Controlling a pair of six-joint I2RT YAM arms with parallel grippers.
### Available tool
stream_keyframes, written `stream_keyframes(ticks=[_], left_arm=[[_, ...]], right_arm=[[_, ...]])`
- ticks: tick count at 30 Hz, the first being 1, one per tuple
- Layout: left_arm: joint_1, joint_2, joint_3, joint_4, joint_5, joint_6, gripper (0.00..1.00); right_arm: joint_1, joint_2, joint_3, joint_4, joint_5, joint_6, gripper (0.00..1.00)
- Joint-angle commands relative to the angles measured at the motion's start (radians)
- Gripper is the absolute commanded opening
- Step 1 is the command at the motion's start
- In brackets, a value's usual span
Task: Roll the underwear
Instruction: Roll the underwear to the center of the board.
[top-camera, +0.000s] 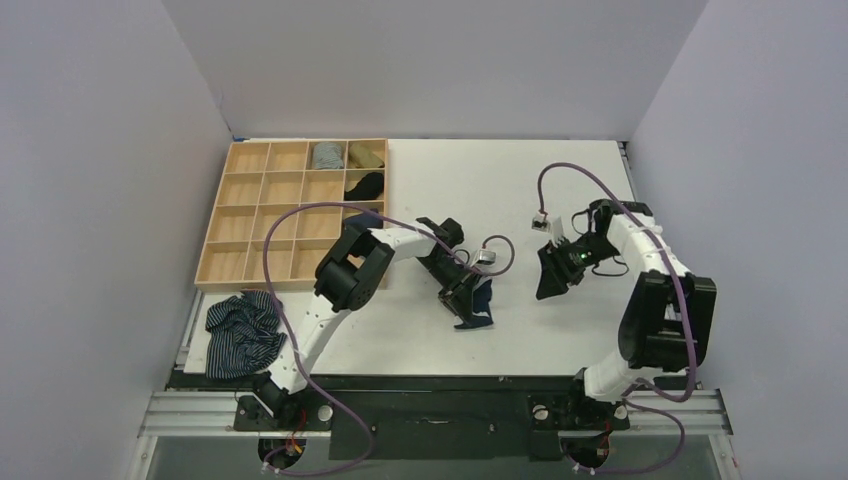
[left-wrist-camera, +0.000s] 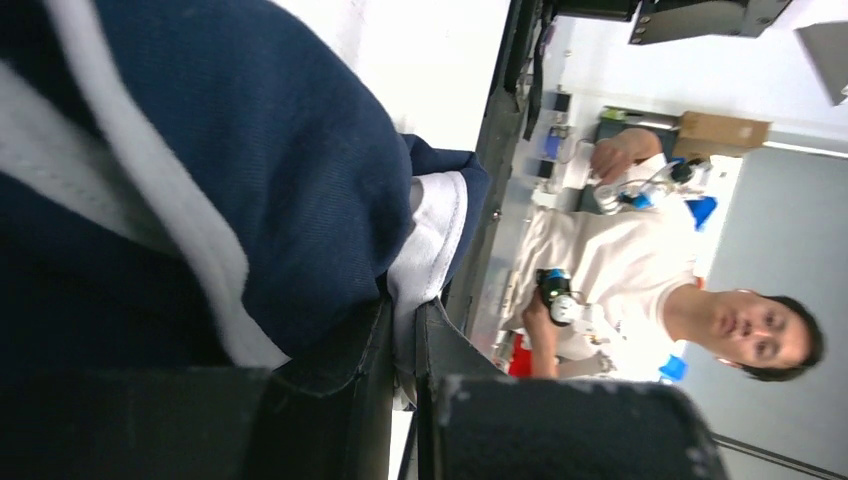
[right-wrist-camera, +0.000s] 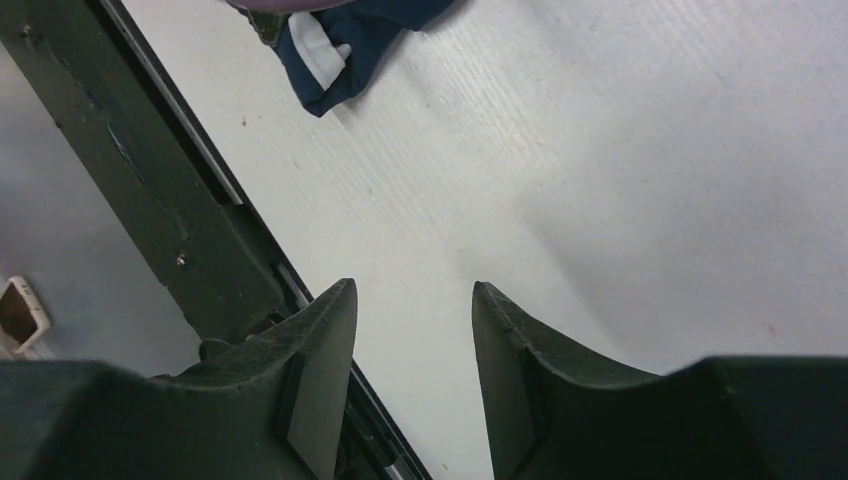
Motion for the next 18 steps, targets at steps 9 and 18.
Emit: stream_keyframes(ticks=[9,18], left_arm=[[0.025,0.112,0.101,-0.067,-0.004,-0.021,0.00],[0.025,0.125,0.114,-0.092,0.000,-0.002,0.00]], right_arm=[[0.461,-0.324,-0.235,0.435,0.388,0.212,0.48],[0.755,-0.234,-0.249,0.574,0.575,0.247,0.50]])
